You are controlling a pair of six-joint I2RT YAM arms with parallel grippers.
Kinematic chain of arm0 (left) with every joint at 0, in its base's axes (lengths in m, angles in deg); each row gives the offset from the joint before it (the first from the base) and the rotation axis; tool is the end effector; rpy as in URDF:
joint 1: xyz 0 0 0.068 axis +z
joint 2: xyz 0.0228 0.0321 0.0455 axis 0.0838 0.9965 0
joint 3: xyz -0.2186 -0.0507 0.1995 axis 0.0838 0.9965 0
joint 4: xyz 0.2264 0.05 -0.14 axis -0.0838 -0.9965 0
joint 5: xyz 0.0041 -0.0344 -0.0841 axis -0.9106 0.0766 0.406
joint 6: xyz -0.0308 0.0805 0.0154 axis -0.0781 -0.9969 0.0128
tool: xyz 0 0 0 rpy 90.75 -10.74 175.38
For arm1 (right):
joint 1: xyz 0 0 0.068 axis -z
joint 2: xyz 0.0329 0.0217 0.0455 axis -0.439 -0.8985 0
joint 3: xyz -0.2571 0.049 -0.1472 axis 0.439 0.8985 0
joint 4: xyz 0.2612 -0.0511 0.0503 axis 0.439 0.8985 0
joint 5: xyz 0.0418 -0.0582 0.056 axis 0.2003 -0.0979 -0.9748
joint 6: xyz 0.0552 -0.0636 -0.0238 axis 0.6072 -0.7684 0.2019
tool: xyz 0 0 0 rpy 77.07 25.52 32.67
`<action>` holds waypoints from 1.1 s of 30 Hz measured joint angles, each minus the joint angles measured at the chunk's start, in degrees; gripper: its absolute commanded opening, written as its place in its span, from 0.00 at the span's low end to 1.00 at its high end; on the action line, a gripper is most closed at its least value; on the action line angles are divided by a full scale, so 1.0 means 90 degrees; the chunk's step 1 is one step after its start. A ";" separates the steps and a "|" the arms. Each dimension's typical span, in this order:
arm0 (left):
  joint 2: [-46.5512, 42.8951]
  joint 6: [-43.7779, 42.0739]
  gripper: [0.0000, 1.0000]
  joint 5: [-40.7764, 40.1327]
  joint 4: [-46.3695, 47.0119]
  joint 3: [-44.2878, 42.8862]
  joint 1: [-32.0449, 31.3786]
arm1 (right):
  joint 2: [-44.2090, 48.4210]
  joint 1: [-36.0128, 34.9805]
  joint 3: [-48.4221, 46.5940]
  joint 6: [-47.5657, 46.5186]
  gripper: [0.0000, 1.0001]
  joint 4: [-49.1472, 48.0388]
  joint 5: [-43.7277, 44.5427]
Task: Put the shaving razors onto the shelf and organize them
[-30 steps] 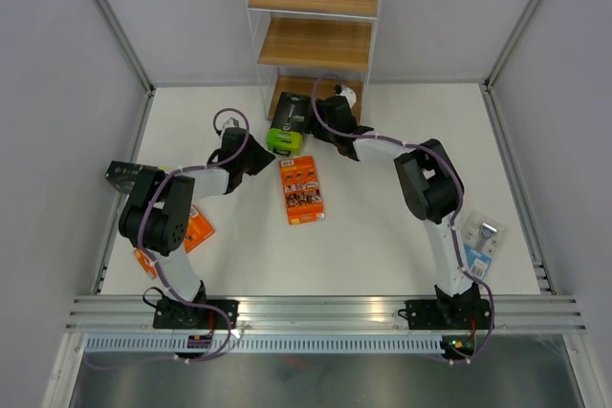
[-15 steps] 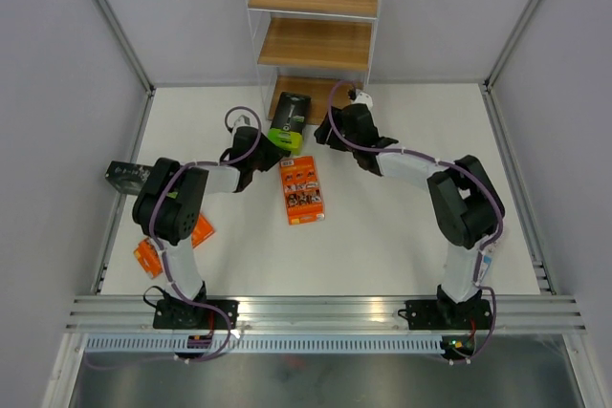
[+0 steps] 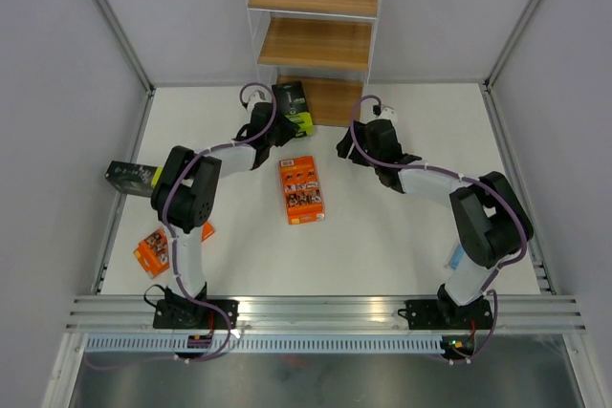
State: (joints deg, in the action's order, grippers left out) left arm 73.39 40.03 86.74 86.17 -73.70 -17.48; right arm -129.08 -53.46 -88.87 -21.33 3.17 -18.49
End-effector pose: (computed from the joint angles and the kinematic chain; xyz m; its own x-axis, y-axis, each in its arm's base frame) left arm 0.4702 -0.1892 0.1665 -0.5308 -0.6475 -0.5467 -0.1363 0.7020 -0.6990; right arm 0.3805 0.1872 0.1981 -0.5823 0.3720 -0.7229 -0.0238 0.8810 0.4725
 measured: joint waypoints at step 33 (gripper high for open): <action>0.1372 -0.0748 0.24 -0.1338 -0.2033 -0.2739 0.0517 | -0.0070 0.0163 -0.0114 -0.0153 0.77 0.0049 -0.0029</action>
State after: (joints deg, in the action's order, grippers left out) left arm 85.73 33.30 74.69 67.88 -98.36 -12.82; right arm -129.72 -52.00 -89.90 -22.70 3.61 -18.75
